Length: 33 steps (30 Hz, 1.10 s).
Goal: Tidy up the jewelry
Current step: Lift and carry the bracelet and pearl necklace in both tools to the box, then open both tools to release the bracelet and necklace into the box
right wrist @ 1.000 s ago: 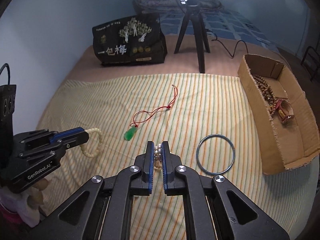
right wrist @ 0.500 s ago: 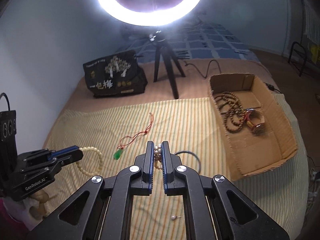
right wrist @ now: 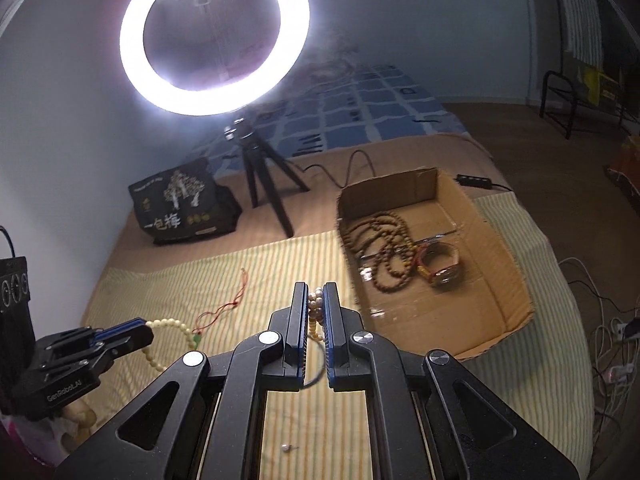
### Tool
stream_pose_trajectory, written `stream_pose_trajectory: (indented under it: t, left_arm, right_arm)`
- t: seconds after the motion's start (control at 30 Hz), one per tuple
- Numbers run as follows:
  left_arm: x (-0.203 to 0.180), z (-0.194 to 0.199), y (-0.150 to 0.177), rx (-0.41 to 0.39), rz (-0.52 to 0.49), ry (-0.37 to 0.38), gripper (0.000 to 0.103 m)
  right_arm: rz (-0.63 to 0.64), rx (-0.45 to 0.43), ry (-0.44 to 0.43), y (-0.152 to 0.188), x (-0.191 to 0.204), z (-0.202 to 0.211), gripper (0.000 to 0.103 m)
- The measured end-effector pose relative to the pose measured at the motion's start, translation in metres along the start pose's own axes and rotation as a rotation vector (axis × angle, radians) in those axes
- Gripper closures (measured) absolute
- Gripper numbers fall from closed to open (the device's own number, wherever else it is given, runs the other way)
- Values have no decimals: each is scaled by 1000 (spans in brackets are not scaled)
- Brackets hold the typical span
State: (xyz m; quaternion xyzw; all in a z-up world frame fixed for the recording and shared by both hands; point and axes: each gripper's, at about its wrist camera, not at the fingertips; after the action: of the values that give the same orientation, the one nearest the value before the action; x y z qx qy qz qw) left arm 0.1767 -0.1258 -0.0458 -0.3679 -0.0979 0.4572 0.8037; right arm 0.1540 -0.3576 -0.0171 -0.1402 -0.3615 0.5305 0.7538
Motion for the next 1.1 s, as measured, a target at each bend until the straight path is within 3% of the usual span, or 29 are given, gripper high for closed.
stream_pose_trajectory:
  t: [0.37,0.87,1.1]
  left_arm:
    - [-41,-29,-33,-35,-24,79,97]
    - [-88,-91,-57,-41,-13,190,97]
    - [-94,-127,-53,5,0,194,97]
  right_arm:
    - [-64,-42,65,-16,-50,-6,97]
    - [-174,-22,123,-26,-112,-26,97]
    - [-200,2,136,-25,-125,-38,97]
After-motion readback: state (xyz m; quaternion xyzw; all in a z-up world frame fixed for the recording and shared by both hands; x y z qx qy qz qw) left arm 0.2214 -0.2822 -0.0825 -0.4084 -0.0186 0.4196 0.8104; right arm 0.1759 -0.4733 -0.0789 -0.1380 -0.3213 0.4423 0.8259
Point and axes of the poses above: each gripper's, at about its wrist camera, not at the fingertips, and z roughly against the way its jaws point, x to its left, y to its underside, and after that the axes turned 13 degrees about -z, right-handed
